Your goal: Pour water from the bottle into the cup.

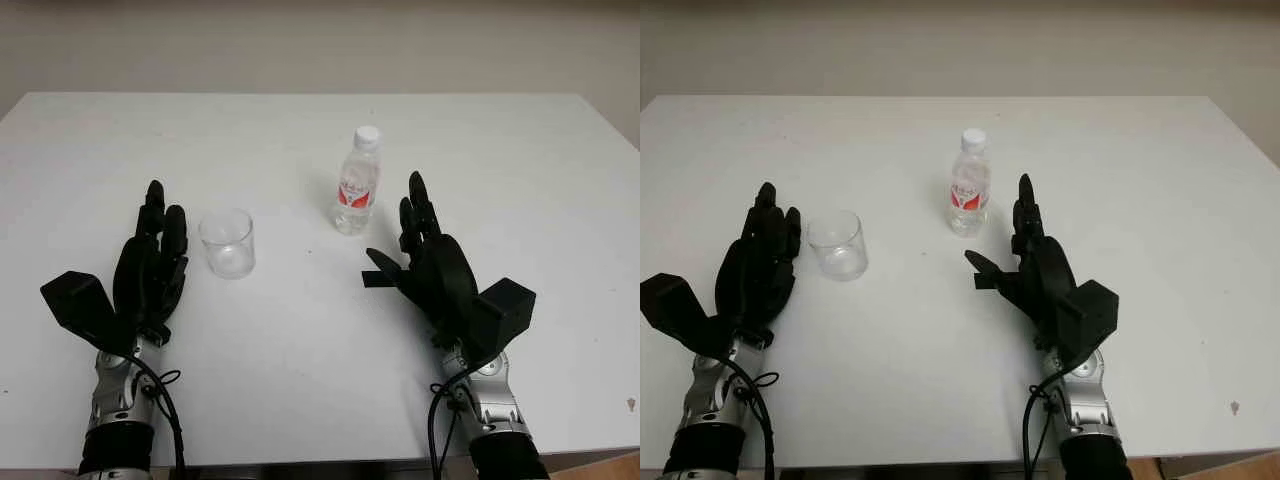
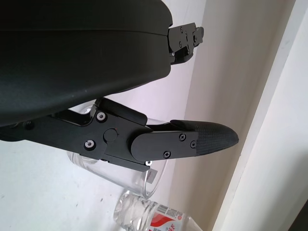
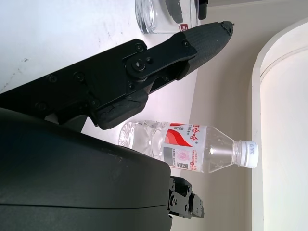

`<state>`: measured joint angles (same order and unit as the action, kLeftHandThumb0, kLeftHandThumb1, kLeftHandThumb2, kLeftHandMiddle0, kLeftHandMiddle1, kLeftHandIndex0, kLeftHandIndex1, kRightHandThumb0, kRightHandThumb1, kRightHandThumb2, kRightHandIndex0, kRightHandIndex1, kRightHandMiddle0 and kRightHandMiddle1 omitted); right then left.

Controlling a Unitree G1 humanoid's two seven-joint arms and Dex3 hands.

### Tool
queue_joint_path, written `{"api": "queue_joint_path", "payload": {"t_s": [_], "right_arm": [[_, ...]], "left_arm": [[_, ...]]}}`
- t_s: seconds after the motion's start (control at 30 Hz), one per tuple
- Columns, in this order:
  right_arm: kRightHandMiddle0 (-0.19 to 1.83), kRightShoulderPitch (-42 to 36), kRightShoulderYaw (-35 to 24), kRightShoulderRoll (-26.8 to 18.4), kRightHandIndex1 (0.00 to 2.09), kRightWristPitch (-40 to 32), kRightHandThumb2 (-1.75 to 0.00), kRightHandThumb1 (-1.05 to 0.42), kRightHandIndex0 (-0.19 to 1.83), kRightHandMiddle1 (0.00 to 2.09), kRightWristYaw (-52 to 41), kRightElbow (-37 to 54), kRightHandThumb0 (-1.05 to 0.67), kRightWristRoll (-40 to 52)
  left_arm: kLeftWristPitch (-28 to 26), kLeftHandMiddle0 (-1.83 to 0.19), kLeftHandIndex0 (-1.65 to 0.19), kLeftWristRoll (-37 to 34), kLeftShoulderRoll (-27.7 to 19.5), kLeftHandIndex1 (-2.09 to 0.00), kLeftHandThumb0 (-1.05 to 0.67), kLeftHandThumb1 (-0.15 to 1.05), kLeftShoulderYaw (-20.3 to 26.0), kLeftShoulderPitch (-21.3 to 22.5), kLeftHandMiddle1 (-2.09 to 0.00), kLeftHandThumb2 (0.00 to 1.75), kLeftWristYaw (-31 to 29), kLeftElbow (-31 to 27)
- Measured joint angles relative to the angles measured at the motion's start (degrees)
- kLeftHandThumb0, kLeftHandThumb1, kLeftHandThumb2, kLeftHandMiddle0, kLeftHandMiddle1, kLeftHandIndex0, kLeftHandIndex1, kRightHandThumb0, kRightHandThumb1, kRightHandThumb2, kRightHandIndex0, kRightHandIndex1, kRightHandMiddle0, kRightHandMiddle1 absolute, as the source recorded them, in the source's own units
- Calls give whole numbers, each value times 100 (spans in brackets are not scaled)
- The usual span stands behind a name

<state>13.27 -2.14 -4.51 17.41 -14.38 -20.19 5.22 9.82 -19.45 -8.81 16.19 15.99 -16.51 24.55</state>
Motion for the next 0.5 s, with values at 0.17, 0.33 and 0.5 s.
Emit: {"api": "queue_joint_path", "payload": {"t_s": [0.17, 0.33, 0.5], "right_arm": [[-19, 0, 6, 3, 0, -6, -6, -94, -19, 0, 6, 3, -92, -8], [-19, 81, 13, 52, 0, -62, -6, -94, -19, 0, 126, -125, -91, -37], [-19, 427, -14, 55, 0, 75, -6, -96, -19, 0, 408, -410, -95, -232]], "left_arm": [[-115, 11, 13, -5, 15, -7, -71, 105, -3, -63, -7, 42, 46, -133], [-133, 13, 15, -5, 9, -6, -71, 105, -3, -12, -5, 44, 33, -77], [-110, 13, 15, -4, -17, -6, -72, 105, 2, 79, -6, 40, -3, 58]]}}
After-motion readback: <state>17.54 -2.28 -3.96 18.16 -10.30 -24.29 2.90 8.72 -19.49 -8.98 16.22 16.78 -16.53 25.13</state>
